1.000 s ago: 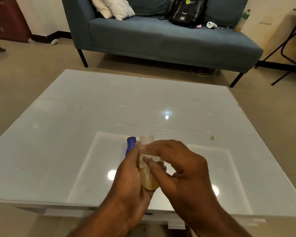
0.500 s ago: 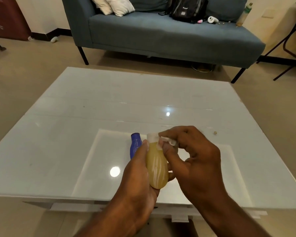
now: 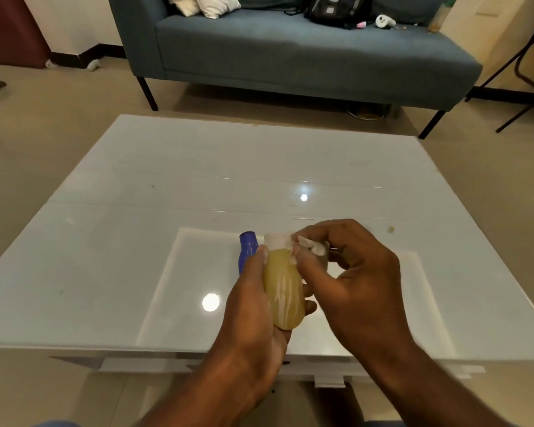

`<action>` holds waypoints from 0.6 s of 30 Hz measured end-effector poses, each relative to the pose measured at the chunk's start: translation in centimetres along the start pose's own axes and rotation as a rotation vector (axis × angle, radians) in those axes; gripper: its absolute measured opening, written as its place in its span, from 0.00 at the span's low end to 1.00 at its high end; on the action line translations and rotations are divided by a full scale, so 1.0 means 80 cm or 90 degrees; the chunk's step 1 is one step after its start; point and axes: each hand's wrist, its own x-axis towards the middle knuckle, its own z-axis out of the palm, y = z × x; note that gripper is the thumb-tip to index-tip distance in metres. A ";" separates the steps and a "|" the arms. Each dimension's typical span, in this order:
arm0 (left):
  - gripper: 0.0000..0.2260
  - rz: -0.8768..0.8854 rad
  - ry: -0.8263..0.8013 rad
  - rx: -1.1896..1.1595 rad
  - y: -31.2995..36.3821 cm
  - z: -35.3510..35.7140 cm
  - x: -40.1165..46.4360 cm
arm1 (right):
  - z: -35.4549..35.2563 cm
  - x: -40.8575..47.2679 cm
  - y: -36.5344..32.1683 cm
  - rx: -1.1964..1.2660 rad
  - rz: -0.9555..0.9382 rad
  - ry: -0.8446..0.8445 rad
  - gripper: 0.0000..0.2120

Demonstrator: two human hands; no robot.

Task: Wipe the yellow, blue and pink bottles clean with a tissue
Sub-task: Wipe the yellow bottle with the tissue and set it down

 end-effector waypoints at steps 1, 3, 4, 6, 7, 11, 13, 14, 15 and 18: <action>0.20 0.002 0.009 0.002 -0.002 0.001 0.000 | -0.003 0.002 0.002 0.004 0.014 0.004 0.05; 0.20 0.005 0.017 -0.004 -0.005 0.002 -0.001 | -0.002 -0.002 -0.006 0.016 -0.008 -0.017 0.04; 0.20 0.004 0.021 -0.009 -0.006 0.002 -0.001 | 0.000 -0.005 -0.011 0.006 -0.037 -0.034 0.05; 0.21 0.004 0.023 -0.013 -0.007 0.000 -0.001 | 0.002 -0.008 -0.010 -0.009 -0.050 -0.040 0.05; 0.21 0.005 0.021 -0.015 -0.007 0.000 0.000 | 0.001 -0.007 -0.005 0.005 -0.015 -0.024 0.06; 0.21 0.023 0.026 -0.042 -0.009 0.001 -0.002 | -0.002 -0.007 -0.007 0.018 -0.002 -0.029 0.07; 0.22 0.029 0.023 -0.073 -0.009 0.003 -0.004 | 0.003 -0.015 -0.016 0.002 -0.054 -0.071 0.07; 0.22 0.027 0.018 -0.082 -0.008 0.003 -0.004 | 0.003 -0.015 -0.014 0.003 -0.045 -0.063 0.08; 0.21 0.020 0.011 -0.084 -0.009 0.002 -0.003 | 0.001 -0.013 -0.010 0.017 -0.007 -0.043 0.09; 0.22 0.004 0.002 -0.073 -0.010 0.003 -0.001 | -0.010 -0.006 0.000 0.017 0.039 -0.012 0.09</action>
